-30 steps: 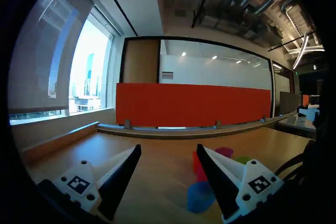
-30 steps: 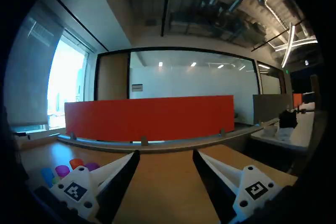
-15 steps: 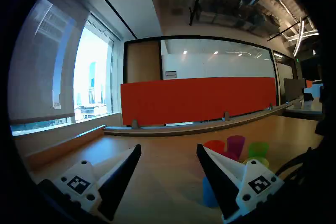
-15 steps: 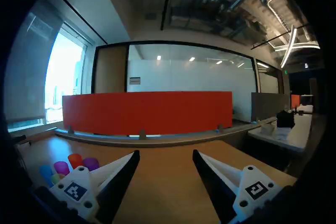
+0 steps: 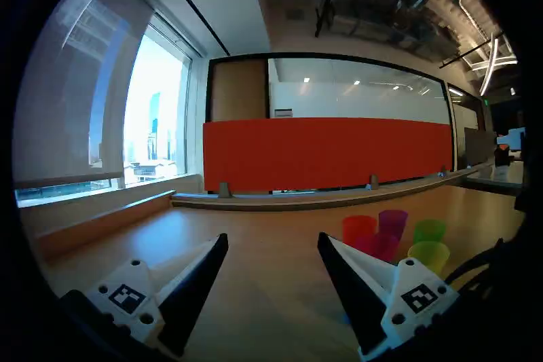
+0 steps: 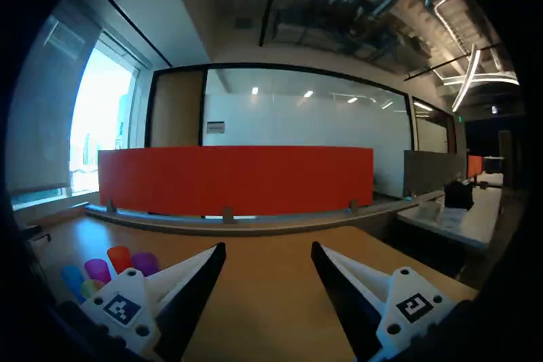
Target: Pour water
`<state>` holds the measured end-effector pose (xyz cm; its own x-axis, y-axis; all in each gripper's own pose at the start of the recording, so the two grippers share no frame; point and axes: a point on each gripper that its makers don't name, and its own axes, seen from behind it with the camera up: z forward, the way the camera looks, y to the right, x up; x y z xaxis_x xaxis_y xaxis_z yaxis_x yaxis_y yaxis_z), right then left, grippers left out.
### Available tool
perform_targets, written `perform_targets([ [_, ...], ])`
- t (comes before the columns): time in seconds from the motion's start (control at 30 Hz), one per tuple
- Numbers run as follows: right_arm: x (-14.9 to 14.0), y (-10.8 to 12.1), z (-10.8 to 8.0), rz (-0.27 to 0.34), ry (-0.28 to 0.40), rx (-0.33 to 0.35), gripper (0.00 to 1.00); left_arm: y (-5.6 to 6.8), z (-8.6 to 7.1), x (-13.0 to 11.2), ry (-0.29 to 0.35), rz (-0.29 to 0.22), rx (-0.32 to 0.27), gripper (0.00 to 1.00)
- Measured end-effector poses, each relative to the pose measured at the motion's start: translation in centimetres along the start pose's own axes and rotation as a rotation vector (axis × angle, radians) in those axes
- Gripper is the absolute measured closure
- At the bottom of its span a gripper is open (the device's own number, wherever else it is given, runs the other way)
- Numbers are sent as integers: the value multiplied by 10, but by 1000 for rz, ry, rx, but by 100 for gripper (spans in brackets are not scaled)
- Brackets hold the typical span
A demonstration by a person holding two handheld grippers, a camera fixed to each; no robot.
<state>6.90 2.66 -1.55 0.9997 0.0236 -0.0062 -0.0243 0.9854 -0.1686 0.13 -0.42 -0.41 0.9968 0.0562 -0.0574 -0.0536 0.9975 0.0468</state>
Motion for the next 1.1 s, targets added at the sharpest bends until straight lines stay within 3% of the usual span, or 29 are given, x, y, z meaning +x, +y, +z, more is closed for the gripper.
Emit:
perform_targets([
  [0.47,3,-2,-1,-11,-3,-6,2,-1,4,-12,-14,-17,0,2],
  [1.1,2,6,-3,-2,-3,-16,2,-1,4,-9,-16,-24,-2,2],
])
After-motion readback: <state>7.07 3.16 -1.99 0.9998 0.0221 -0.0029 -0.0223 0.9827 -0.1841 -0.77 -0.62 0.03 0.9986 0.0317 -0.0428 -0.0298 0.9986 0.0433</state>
